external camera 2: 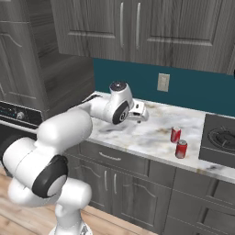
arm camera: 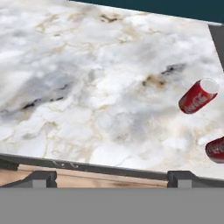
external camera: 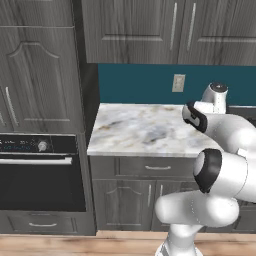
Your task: Four empty soda cans are scattered around the kitchen. Gather all the cans and cluster them next to the stove for recycling.
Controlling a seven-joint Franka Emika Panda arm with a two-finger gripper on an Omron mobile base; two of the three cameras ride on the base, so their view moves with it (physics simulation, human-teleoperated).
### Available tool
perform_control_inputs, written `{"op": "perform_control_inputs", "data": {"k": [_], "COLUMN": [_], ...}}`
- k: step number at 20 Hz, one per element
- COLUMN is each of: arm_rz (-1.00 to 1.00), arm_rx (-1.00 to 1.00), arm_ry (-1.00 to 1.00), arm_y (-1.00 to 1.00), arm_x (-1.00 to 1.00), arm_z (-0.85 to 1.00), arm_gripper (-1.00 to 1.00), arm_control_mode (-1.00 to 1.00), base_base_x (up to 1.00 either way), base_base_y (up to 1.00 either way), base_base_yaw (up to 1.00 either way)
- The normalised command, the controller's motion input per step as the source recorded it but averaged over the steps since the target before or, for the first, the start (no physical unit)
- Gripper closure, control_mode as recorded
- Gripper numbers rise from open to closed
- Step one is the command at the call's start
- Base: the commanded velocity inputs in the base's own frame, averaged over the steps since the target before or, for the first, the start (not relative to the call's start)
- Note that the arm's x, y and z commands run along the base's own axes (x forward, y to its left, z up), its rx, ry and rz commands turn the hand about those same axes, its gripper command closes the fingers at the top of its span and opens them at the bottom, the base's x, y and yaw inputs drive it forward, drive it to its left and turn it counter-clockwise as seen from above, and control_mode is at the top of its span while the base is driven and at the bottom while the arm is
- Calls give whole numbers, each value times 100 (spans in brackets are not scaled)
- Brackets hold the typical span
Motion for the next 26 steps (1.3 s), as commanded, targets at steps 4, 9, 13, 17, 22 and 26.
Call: {"op": "perform_control_inputs", "data": {"k": [4, 9, 13, 17, 22, 26], "arm_rz": [4, 7, 6, 3, 1, 0], "arm_rx": [0, 0, 0, 0, 0, 0], "arm_ry": [0, 0, 0, 0, 0, 0], "arm_y": [50, 41, 28, 31, 33, 33], "arm_x": [0, -3, 0, 1, 0, 0], "arm_z": [0, 1, 2, 1, 0, 0], "arm_gripper": [-100, -100, -100, -100, -100, -100], "arm_control_mode": [-100, -100, -100, -100, -100, -100], "base_base_x": [0, 0, 0, 0, 0, 0], "base_base_y": [0, 0, 0, 0, 0, 0], "base_base_yaw": [0, 0, 0, 0, 0, 0]}}
